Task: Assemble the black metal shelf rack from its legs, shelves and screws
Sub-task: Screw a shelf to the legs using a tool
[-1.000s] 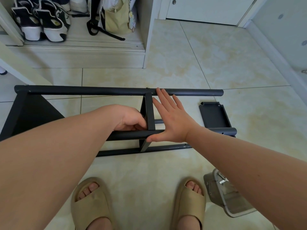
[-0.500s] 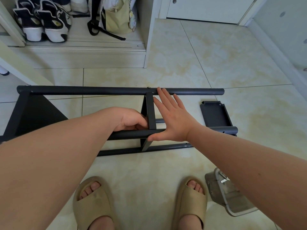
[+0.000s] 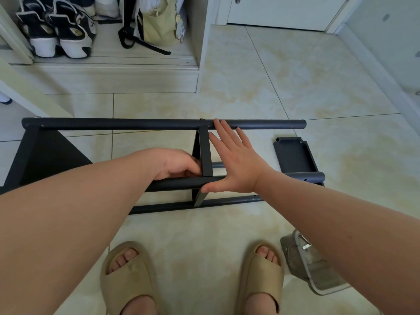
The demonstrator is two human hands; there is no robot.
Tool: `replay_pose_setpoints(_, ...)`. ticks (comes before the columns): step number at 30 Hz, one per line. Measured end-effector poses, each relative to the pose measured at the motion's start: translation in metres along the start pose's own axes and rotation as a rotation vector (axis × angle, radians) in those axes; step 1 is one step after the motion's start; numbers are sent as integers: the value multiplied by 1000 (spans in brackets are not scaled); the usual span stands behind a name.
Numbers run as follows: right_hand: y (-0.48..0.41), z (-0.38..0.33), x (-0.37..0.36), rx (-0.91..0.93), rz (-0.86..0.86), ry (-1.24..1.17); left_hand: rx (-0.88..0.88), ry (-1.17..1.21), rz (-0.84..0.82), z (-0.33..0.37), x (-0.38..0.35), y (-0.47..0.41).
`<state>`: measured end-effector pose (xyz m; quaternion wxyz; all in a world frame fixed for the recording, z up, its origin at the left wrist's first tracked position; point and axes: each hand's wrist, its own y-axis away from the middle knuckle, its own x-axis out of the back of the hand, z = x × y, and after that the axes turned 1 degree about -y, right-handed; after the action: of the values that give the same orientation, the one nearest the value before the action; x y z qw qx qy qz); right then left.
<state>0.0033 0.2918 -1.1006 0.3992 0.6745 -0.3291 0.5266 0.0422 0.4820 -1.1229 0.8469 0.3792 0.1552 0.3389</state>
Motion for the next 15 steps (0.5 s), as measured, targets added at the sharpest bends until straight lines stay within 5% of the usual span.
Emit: replay_pose_setpoints(15,0,-1,0,-7,-2,-4,-39,-17,-17,-3,3,-2)
